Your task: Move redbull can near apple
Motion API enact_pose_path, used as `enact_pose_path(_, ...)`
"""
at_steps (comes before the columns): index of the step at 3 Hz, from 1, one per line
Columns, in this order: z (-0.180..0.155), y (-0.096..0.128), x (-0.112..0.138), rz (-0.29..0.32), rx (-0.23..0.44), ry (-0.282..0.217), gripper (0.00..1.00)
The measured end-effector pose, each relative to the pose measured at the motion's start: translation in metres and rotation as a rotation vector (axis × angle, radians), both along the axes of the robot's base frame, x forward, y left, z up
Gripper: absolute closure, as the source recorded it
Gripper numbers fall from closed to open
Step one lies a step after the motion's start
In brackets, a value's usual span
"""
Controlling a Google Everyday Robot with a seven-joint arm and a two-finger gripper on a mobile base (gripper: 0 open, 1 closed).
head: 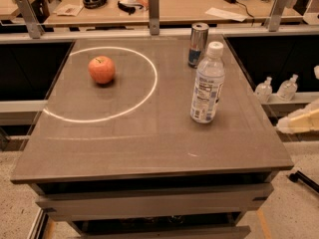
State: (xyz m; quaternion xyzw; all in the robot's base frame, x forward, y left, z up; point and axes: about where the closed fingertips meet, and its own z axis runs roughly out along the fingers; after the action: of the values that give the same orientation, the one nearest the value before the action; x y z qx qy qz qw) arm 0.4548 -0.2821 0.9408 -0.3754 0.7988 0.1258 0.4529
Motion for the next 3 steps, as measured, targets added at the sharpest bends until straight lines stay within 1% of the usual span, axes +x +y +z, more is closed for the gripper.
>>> enact_pose_path(1,0.000,0.002,0.039,0.012,0.013,-0.037,0.00)
enact_pose_path(3,-0.007,-0.005,0.108,0.044,0.032,-0.112,0.00)
